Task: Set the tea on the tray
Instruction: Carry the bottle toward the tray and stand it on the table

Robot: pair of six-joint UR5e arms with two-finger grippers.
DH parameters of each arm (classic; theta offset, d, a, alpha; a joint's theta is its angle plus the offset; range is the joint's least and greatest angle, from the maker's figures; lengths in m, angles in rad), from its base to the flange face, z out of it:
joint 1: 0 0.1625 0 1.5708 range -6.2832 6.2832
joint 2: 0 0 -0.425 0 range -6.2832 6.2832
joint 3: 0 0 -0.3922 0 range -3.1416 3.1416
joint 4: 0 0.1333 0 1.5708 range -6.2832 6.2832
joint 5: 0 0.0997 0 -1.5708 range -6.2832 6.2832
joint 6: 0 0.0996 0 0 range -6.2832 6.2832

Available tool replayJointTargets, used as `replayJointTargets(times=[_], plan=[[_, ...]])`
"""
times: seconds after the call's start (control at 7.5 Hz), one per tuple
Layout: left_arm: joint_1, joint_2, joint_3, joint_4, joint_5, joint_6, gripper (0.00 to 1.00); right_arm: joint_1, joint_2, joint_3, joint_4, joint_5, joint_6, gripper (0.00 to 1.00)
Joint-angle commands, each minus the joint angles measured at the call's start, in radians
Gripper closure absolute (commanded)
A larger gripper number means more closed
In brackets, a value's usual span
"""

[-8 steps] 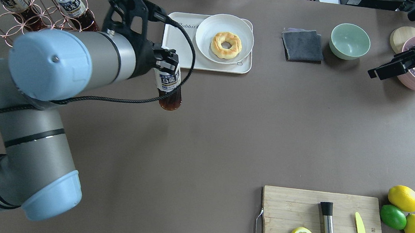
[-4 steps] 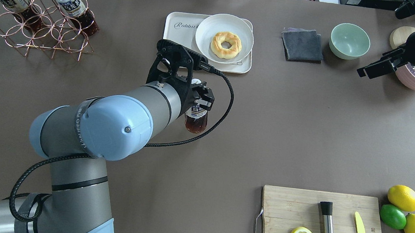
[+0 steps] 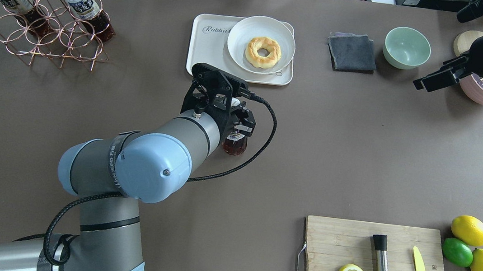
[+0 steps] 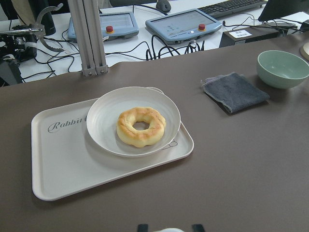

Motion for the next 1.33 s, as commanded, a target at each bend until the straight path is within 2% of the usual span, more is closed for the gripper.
replayJointTargets(times=[0.0, 0.13, 0.27, 0.4, 0.8, 0.93, 1.2], plan=[[0.005, 0.006, 0.009, -0.010, 0.016, 0.005, 1.00, -0.004, 0.003, 0.001, 0.000, -0.004, 0.001, 0.00], [0.005, 0.006, 0.006, -0.010, 0.023, 0.008, 1.00, -0.002, 0.003, 0.001, 0.000, -0.004, 0.001, 0.00], [0.005, 0.005, 0.003, -0.010, 0.022, 0.008, 0.49, -0.004, 0.005, 0.000, 0.000, -0.002, 0.001, 0.00], [0.005, 0.003, 0.000, -0.012, 0.022, 0.007, 0.04, -0.008, 0.008, 0.000, 0.000, -0.001, 0.002, 0.00], [-0.024, 0.017, -0.101, -0.006, -0.013, -0.079, 0.02, -0.044, 0.072, 0.001, 0.000, -0.005, 0.036, 0.00], [-0.099, 0.057, -0.122, -0.003, -0.170, -0.079, 0.01, -0.073, 0.118, 0.006, 0.000, -0.008, 0.072, 0.00], [-0.304, 0.181, -0.159, -0.001, -0.524, -0.063, 0.01, -0.171, 0.170, 0.026, 0.001, -0.073, 0.077, 0.00]])
